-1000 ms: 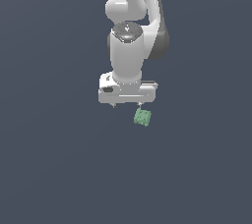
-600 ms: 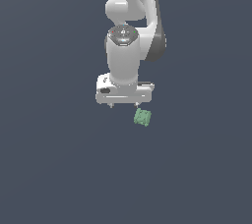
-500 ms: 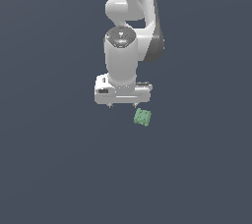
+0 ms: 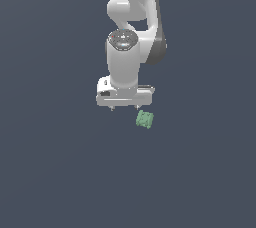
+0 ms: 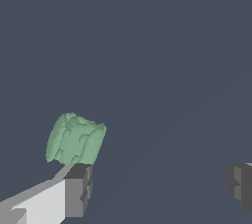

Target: Pick up the object and move it to a goal position.

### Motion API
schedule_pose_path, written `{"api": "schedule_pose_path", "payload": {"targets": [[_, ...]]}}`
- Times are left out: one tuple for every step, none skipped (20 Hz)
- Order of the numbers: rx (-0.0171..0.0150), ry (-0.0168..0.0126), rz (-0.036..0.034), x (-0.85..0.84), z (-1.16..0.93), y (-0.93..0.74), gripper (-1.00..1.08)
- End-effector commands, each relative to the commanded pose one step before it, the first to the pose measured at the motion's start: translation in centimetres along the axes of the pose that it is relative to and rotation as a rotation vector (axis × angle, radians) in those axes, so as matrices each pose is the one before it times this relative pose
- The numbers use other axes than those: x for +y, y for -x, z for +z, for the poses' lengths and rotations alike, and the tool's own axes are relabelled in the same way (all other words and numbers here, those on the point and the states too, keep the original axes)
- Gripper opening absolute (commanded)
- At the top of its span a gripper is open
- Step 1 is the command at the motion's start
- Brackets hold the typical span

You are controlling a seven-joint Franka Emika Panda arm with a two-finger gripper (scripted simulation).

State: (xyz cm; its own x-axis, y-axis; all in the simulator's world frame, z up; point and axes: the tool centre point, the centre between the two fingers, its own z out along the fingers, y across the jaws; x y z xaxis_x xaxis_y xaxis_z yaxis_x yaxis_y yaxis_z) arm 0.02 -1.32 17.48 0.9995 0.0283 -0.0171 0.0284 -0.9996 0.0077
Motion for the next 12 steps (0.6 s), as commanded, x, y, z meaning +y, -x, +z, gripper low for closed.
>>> {"api": "schedule_pose_path", "payload": {"targets": [[0.00022, -0.00042, 0.01416, -0.470, 0.403, 0.052, 1.00], [0.00048, -0.00022, 0.00795, -0.237, 0.198, 0.025, 1.00], [0.00052, -0.00024, 0.00877, -0.261, 0.218, 0.033, 1.00], [0.00052, -0.00026, 0.00963, -0.285, 0.241, 0.042, 1.00], [0.00053, -0.00028, 0.01057, -0.306, 0.265, 0.053, 1.00], [0.00056, -0.00030, 0.01139, -0.332, 0.286, 0.064, 1.00], [0.00062, -0.00034, 0.01231, -0.355, 0.307, 0.077, 1.00], [0.00066, -0.00037, 0.01321, -0.379, 0.328, 0.092, 1.00], [0.00069, -0.00040, 0.01411, -0.402, 0.349, 0.109, 1.00], [0.00072, -0.00043, 0.01504, -0.423, 0.371, 0.128, 1.00], [0.00075, -0.00046, 0.01596, -0.444, 0.391, 0.149, 1.00], [0.00078, -0.00050, 0.01688, -0.464, 0.412, 0.173, 1.00]]}}
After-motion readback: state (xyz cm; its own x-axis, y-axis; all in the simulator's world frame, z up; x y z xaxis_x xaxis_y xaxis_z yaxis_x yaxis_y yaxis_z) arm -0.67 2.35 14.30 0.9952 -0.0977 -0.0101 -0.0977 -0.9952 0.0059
